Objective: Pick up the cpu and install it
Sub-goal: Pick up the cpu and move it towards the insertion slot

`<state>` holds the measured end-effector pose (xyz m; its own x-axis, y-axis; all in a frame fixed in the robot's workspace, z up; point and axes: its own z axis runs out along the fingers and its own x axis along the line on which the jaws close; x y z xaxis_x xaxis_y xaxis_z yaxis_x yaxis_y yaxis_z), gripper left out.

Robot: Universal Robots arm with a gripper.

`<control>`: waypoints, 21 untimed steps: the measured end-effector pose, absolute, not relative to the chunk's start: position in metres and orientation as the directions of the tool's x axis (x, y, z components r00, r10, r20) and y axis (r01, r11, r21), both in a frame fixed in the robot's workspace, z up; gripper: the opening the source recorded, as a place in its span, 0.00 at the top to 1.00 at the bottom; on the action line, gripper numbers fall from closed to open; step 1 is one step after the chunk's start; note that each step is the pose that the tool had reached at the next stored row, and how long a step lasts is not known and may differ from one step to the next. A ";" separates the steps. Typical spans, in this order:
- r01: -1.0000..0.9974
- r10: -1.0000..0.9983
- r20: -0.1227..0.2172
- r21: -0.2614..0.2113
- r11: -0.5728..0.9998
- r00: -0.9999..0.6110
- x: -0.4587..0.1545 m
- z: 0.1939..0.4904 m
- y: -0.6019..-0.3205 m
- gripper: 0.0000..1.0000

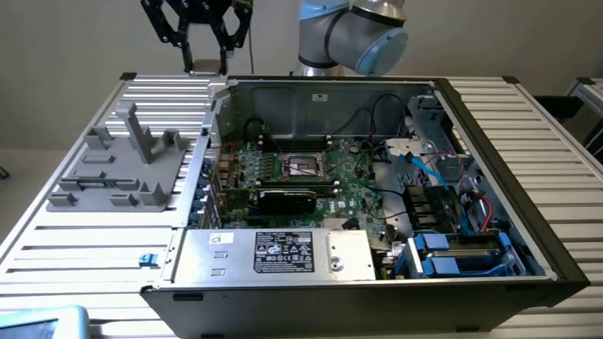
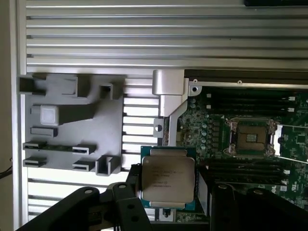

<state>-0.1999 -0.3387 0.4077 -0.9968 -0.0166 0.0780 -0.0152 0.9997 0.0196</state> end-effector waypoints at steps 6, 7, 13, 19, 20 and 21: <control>-0.015 -0.017 0.077 0.020 1.000 -0.997 -0.176 0.408 -0.341 0.44; -0.015 -0.017 0.075 0.020 1.000 -0.997 -0.174 0.408 -0.341 0.44; -0.015 -0.016 0.055 0.019 1.000 -0.998 -0.163 0.407 -0.341 0.44; -0.015 -0.016 0.044 0.019 1.000 -0.999 -0.151 0.405 -0.341 0.44; -0.015 -0.015 0.042 0.019 1.000 -0.999 -0.148 0.405 -0.341 0.44; -0.014 -0.015 0.041 0.019 1.000 -0.999 -0.146 0.404 -0.341 0.44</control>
<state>-0.1460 -0.3413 0.4041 -0.9990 -0.0152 0.0409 -0.0145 0.9997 0.0191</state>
